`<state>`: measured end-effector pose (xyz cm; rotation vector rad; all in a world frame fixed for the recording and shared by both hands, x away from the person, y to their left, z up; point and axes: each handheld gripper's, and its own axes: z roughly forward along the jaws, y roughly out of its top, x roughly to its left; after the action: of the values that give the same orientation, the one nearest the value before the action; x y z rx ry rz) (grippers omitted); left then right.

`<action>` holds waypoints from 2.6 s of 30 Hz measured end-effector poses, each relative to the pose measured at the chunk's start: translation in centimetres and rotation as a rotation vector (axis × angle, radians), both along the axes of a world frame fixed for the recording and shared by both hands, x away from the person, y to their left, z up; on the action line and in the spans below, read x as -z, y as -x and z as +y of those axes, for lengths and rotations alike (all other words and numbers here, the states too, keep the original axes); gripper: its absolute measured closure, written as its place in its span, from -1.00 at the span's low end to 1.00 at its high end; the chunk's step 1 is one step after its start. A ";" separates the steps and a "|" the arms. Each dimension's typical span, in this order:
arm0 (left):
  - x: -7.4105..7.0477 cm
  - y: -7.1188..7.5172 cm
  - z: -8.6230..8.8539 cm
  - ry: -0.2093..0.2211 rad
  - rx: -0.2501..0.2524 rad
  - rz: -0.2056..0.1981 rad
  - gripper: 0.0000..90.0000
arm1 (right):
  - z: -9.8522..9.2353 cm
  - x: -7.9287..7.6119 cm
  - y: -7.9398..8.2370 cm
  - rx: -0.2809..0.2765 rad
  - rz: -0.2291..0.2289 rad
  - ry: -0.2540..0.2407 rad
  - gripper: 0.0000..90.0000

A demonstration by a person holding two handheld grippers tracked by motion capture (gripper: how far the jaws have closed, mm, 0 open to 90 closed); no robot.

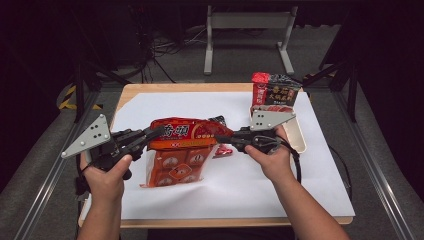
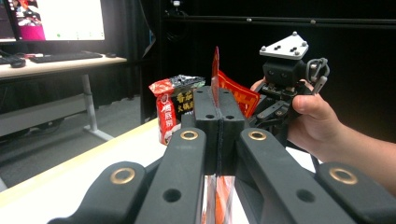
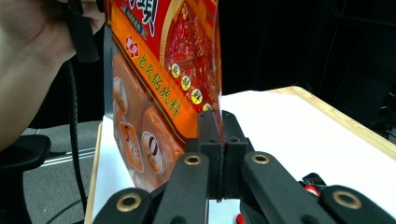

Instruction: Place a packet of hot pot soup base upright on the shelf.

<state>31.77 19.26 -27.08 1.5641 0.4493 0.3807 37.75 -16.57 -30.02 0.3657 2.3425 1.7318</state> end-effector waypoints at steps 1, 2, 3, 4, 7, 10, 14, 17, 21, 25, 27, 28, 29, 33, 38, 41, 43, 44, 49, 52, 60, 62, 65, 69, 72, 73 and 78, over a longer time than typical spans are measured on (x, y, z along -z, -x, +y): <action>0.0 0.0 -0.1 0.001 0.000 -0.004 1.00 | -0.1 -0.1 0.0 0.007 -0.001 -0.003 1.00; 0.0 0.0 -0.2 -0.004 -0.004 -0.005 1.00 | -0.2 -0.2 0.0 0.014 -0.004 -0.002 1.00; 0.0 -0.1 -0.3 -0.006 -0.006 -0.009 1.00 | -0.2 -0.3 0.0 0.021 -0.005 -0.003 1.00; 0.0 -0.1 -0.4 -0.003 -0.009 -0.009 1.00 | -0.3 -0.4 0.0 0.027 -0.008 -0.004 1.00; 0.1 -0.2 -0.6 -0.002 -0.009 -0.012 1.00 | -0.7 -0.8 0.2 0.048 -0.019 -0.010 1.00; 0.2 -0.4 -0.8 0.002 -0.009 -0.009 1.00 | -1.0 -1.2 0.3 0.065 -0.024 -0.017 1.00; 0.4 -0.7 -1.0 -0.003 -0.017 -0.003 1.00 | -1.3 -1.5 0.3 0.073 -0.020 -0.019 1.00; 0.4 -1.0 -1.3 -0.006 -0.018 -0.001 1.00 | -1.6 -1.8 0.4 0.086 -0.021 -0.018 1.00; 0.4 -1.2 -1.7 -0.020 -0.023 -0.002 0.98 | -2.2 -2.2 0.4 0.103 -0.023 -0.023 1.00; 0.6 -1.8 -2.4 -0.017 -0.019 0.003 0.94 | -2.7 -2.5 0.4 0.117 -0.024 -0.026 1.00; 0.7 -2.0 -2.6 -0.009 -0.013 0.009 0.92 | -3.0 -2.7 0.4 0.126 -0.021 -0.028 1.00; 0.7 -2.2 -2.7 -0.002 -0.012 0.010 0.89 | -3.2 -2.8 0.4 0.130 -0.018 -0.027 1.00; 0.8 -2.3 -2.8 0.011 -0.014 0.011 0.83 | -3.3 -2.9 0.3 0.133 -0.018 -0.026 1.00; 1.1 -2.8 -3.1 0.042 -0.023 0.018 0.44 | -3.7 -3.2 0.4 0.151 -0.016 -0.003 1.00; 1.4 -2.8 -3.8 0.016 -0.057 0.005 0.09 | -4.3 -3.5 0.3 0.176 -0.009 0.000 1.00; 1.4 -2.8 -4.0 0.008 -0.067 0.005 -0.06 | -4.7 -3.7 0.2 0.191 -0.006 -0.001 1.00; 1.5 -2.8 -4.1 0.005 -0.064 0.009 -0.10 | -5.0 -3.9 0.2 0.202 -0.003 -0.003 1.00; 1.5 -2.8 -4.1 0.004 -0.066 0.010 -0.12 | -5.1 -4.0 0.2 0.207 -0.001 -0.004 1.00; 1.6 -2.8 -3.9 0.000 -0.072 0.014 -0.18 | -6.1 -4.7 0.2 0.247 0.010 -0.017 1.00; 1.7 -2.8 -3.8 0.001 -0.079 0.014 -0.20 | -6.7 -5.2 0.1 0.272 0.017 -0.023 1.00; 2.1 -2.9 -3.0 -0.001 -0.100 0.029 -0.22 | -8.4 -6.2 -0.2 0.340 0.039 -0.043 1.00; 2.2 -3.0 -2.9 0.003 -0.101 0.031 -0.22 | -8.8 -6.4 -0.2 0.362 0.039 -0.046 1.00; 2.2 -3.0 -2.8 -0.002 -0.103 0.033 -0.22 | -9.3 -6.7 -0.2 0.391 0.047 -0.053 1.00; 2.3 -3.1 -2.8 -0.003 -0.102 0.038 -0.22 | -10.0 -6.9 -0.3 0.426 0.057 -0.071 1.00; 2.4 -3.1 -2.8 -0.005 -0.102 0.040 -0.22 | -10.5 -7.1 -0.5 0.451 0.067 -0.088 1.00; 2.4 -3.2 -2.8 -0.004 -0.102 0.042 -0.22 | -10.7 -7.1 -0.5 0.461 0.074 -0.094 1.00; 2.6 -3.3 -2.7 -0.005 -0.103 0.049 -0.22 | -11.6 -7.2 -0.9 0.512 0.109 -0.128 1.00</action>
<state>35.05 16.58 -29.66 1.5616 0.5686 0.4234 38.64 -28.21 -22.81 1.0030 1.9664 1.6326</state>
